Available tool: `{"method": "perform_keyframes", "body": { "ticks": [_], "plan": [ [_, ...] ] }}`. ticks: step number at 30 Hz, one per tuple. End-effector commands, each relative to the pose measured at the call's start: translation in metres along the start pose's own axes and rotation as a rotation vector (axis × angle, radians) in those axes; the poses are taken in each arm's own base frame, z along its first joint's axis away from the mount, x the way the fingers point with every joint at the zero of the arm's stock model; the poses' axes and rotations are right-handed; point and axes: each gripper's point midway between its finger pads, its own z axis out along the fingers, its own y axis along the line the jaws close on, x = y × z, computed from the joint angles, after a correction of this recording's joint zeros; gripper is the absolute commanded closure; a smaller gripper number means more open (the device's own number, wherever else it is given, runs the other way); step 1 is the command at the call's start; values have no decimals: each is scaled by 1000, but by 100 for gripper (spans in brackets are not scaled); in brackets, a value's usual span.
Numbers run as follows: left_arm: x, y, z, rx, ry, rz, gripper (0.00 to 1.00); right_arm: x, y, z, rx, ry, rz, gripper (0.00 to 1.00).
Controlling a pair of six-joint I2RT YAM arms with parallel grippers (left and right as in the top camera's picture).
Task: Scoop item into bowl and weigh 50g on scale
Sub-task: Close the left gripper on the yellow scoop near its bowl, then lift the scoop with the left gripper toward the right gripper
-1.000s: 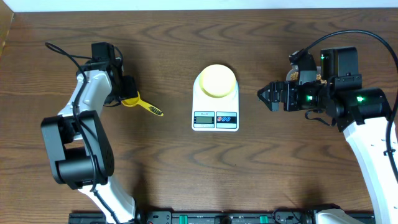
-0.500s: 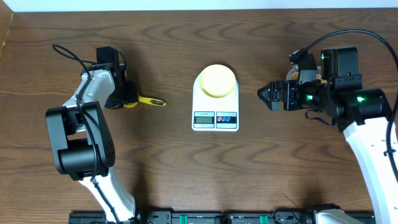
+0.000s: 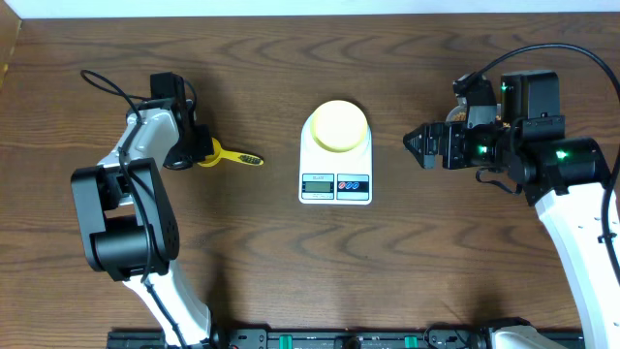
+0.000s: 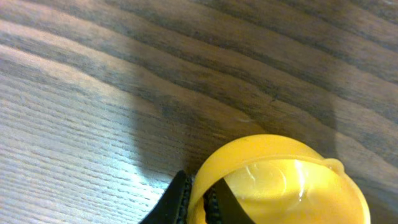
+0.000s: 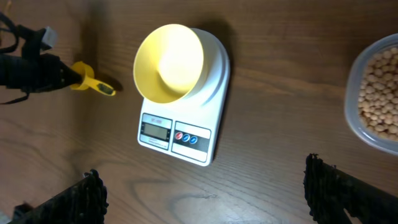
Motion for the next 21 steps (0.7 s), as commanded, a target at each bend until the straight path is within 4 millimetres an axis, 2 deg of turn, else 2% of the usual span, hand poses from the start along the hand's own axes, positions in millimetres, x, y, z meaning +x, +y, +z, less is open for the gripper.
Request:
{"method": "perform_keyframes", "body": {
  "ticks": [1, 7, 12, 17, 21],
  "plan": [
    [2, 3, 4, -8, 13, -14, 92, -9, 5, -9, 19, -38, -18, 1],
    [2, 3, 3, -8, 13, -18, 93, -9, 4, -9, 23, -38, -18, 1],
    [-5, 2, -13, -3, -26, -20, 93, -9, 1, -9, 39, -39, -17, 1],
    [-13, -11, -49, 84, -91, -23, 93, -11, 1, -9, 38, -48, -21, 1],
    [-19, -29, -90, 203, -164, -38, 93, -13, 2, -9, 36, -55, -23, 1]
  ]
}}
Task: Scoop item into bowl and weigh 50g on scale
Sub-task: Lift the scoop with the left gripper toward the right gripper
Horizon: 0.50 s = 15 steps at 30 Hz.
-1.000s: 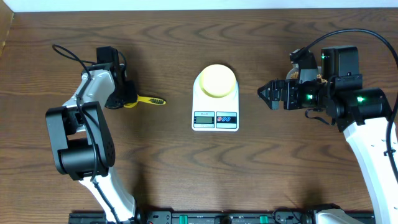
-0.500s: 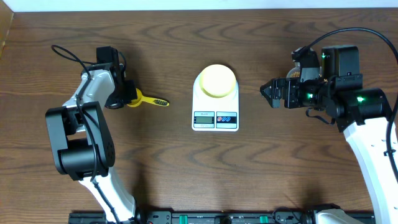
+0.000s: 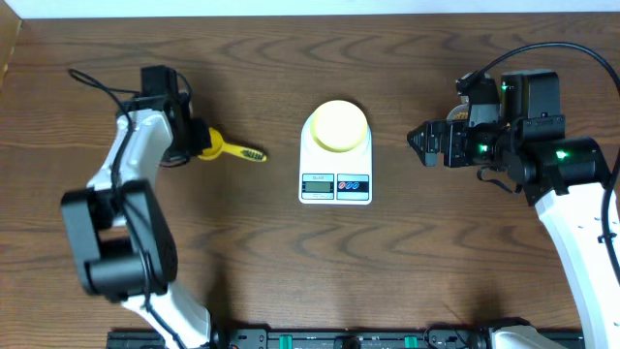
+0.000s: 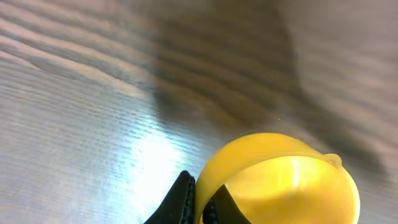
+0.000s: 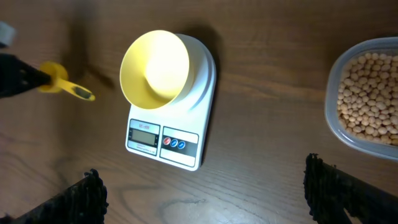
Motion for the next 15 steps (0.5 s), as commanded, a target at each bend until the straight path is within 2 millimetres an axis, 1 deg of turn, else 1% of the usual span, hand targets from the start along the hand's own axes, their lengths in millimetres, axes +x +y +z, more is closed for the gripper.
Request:
{"method": "perform_keyframes", "body": {
  "ticks": [1, 3, 5, 7, 9, 11, 12, 15],
  "plan": [
    [-14, -22, -44, 128, -93, -24, 93, -9, 9, -9, -10, -39, -18, 1],
    [-17, -29, -63, 169, -129, -45, 93, -9, 10, -9, -13, -39, -19, 1],
    [-18, -44, -83, 258, -158, -51, 93, -10, 15, -10, -42, -39, -21, 1],
    [-18, -65, -104, 379, -172, -63, 93, -12, 25, -10, -103, -44, -29, 1],
    [-15, -83, -119, 469, -169, -78, 93, -14, 40, -13, -186, -52, -43, 1],
    [-11, -96, -126, 509, -159, -83, 93, -16, 54, -16, -268, -59, -71, 1],
    [-8, -107, -128, 533, -150, -71, 93, -17, 65, -19, -325, -64, -90, 1],
    [0, -135, -133, 586, -132, -34, 93, -19, 80, -23, -404, -71, -115, 1]
  ]
}}
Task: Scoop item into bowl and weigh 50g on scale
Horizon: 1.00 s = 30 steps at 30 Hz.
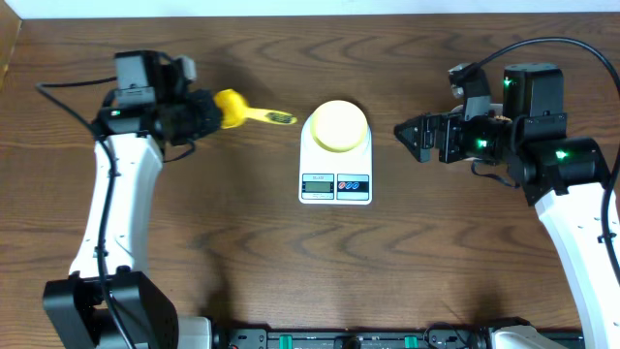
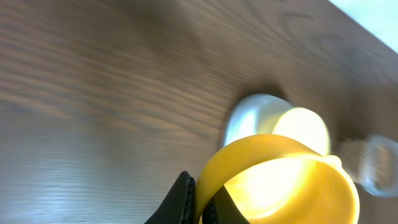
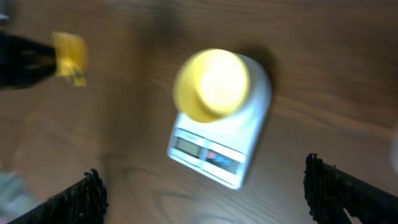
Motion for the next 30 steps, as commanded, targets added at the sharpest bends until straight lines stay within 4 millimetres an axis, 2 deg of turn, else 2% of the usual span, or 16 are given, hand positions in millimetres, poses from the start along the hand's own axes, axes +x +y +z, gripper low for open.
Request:
{"method": "perform_keyframes", "body": {
  "ticks": [1, 7, 10, 13, 21, 24, 30],
  "plan": [
    [13, -49, 5, 141, 46, 3, 93, -4, 42, -8, -173, -7, -56, 1],
    [31, -104, 17, 225, 68, 82, 93, 0, 48, -6, -186, 7, -64, 1],
    [43, -122, 21, 249, 89, 122, 93, 2, 53, -4, -198, 16, -73, 2],
    [53, -136, 23, 270, 105, 156, 93, 1, 61, -3, -223, 12, -89, 10],
    [64, -154, 25, 301, 117, 189, 93, -3, 63, 0, -234, 3, -73, 20],
    [63, -157, 24, 317, 117, 182, 93, -2, 62, 4, -242, 18, -54, 28],
    [58, -170, 21, 376, 101, 169, 93, 0, 61, 8, -248, 31, -38, 32]
  ]
}}
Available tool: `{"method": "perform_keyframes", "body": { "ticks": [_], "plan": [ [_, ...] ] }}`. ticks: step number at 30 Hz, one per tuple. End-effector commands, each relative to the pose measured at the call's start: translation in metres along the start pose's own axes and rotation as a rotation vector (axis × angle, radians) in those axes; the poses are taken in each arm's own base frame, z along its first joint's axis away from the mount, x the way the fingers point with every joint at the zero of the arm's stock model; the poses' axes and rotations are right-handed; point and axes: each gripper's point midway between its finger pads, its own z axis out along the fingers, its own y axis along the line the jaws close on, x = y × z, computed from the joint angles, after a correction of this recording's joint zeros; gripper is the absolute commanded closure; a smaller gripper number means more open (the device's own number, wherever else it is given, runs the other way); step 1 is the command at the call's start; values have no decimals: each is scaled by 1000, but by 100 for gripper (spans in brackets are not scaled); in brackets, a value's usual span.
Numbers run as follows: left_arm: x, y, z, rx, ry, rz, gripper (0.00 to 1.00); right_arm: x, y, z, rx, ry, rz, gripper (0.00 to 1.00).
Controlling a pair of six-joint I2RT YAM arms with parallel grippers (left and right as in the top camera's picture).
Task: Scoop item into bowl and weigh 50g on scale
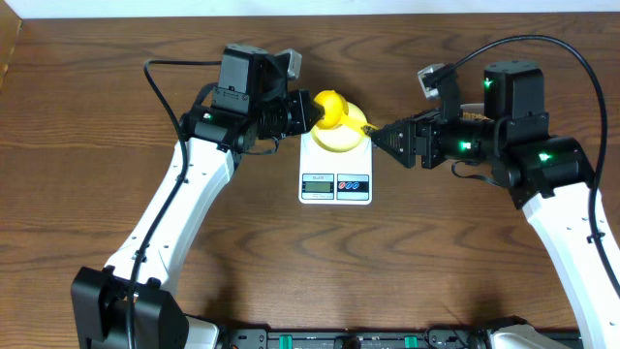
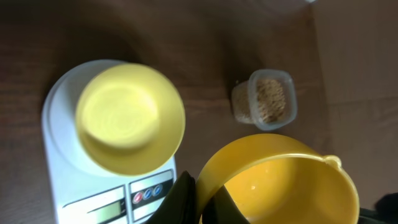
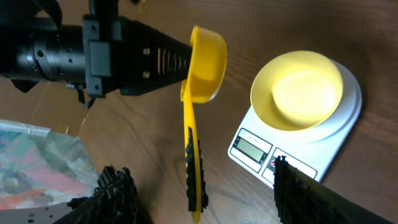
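Observation:
My left gripper (image 1: 308, 111) is shut on the rim of the yellow scoop (image 1: 331, 107) and holds it in the air over the back of the white scale (image 1: 335, 179). The empty yellow bowl (image 1: 339, 138) sits on the scale. The left wrist view shows the scoop's empty cup (image 2: 280, 183) and the bowl (image 2: 130, 118) below it. My right gripper (image 3: 199, 173) is open, and the scoop's black-ribbed handle (image 3: 194, 165) hangs between its fingers without touching them. A clear tub of chickpeas (image 2: 264, 99) stands beyond the scale.
The scale's display and buttons (image 1: 335, 183) face the front edge. In the right wrist view a colourful sheet (image 3: 31, 162) lies at the lower left. Both arms crowd the space above the scale; the brown table (image 1: 242, 271) spreads around it.
My left gripper has carried the scoop from left of the scale to over its back. My right gripper has moved left, and its open fingers now flank the scoop's handle.
First the scoop lay on the table far left with my left gripper shut on its cup. It had shifted slightly, then hung in the air pointing at the scale. Now it is over the scale, its handle between my right gripper's open fingers.

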Motion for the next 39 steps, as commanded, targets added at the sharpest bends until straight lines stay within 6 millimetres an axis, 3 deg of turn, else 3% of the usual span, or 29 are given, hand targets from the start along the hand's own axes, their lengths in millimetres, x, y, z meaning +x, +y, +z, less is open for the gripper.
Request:
{"method": "perform_keyframes", "body": {
  "ticks": [1, 7, 15, 21, 26, 33, 36, 39],
  "plan": [
    [-4, -12, -3, 44, -7, -14, 93, -5, 7, 1, -25, 0, 10, 33],
    [-6, -25, -3, 106, -8, 6, 93, -5, 7, 1, -26, -1, 15, 42],
    [-1, -35, 1, 121, 1, 28, 93, -9, 7, 1, -29, -15, 5, 66],
    [-1, -35, 1, 120, 3, 33, 93, -10, 8, 0, -29, -20, 1, 74],
    [-1, -35, 1, 119, 2, 37, 93, -11, 7, 0, -29, -21, 8, 99],
    [0, -33, 1, 109, -1, 93, 92, -11, 6, 0, -21, -23, 11, 99],
    [-2, -29, 2, 85, -13, 100, 74, -11, 4, 0, -11, -25, 11, 99],
    [-5, -26, 2, 64, -25, 116, 68, -12, 2, 0, 1, -27, 13, 99]
  ]
}}
